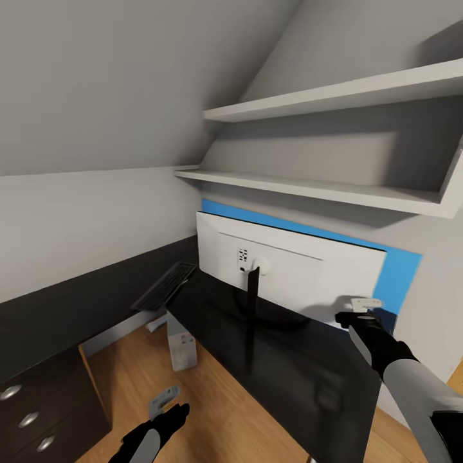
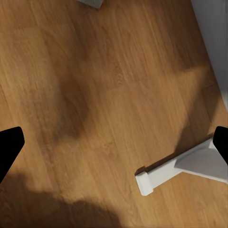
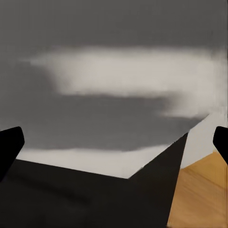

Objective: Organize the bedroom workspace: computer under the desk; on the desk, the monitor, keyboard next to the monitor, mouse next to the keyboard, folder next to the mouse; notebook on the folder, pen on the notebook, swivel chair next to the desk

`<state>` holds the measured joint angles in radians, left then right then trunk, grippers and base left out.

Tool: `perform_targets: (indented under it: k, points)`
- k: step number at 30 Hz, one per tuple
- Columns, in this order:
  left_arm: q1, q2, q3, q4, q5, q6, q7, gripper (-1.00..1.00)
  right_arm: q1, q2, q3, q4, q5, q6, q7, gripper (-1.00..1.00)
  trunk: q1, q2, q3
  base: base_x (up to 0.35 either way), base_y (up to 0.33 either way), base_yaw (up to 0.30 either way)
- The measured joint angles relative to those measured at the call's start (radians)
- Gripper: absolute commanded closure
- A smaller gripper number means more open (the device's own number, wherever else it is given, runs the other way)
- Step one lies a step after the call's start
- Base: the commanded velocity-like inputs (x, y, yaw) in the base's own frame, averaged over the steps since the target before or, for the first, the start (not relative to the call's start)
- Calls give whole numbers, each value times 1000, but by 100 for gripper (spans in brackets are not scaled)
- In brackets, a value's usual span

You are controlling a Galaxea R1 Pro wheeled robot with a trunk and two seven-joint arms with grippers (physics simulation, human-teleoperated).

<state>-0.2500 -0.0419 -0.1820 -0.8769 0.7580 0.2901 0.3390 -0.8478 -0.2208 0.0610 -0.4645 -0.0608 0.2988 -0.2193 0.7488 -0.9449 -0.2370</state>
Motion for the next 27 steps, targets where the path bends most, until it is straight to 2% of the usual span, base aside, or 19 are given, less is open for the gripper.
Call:
perform_targets:
  k: [13, 21, 27]
  points:
    - [0, -1, 0, 0, 6, 0, -1, -100, 0, -1, 0, 0, 1, -4, 1, -100, 0, 0, 2, 12, 0, -34]
    - [0, 0, 0, 0, 6, 0, -1, -100, 1, -1, 0, 0, 1, -4, 1, -100, 0, 0, 2, 221, 0, -2]
    - [1, 0, 0, 0, 6, 0, -1, -100, 2, -1, 1, -1, 1, -5, 1, -100, 0, 0, 2, 62, 0, 0]
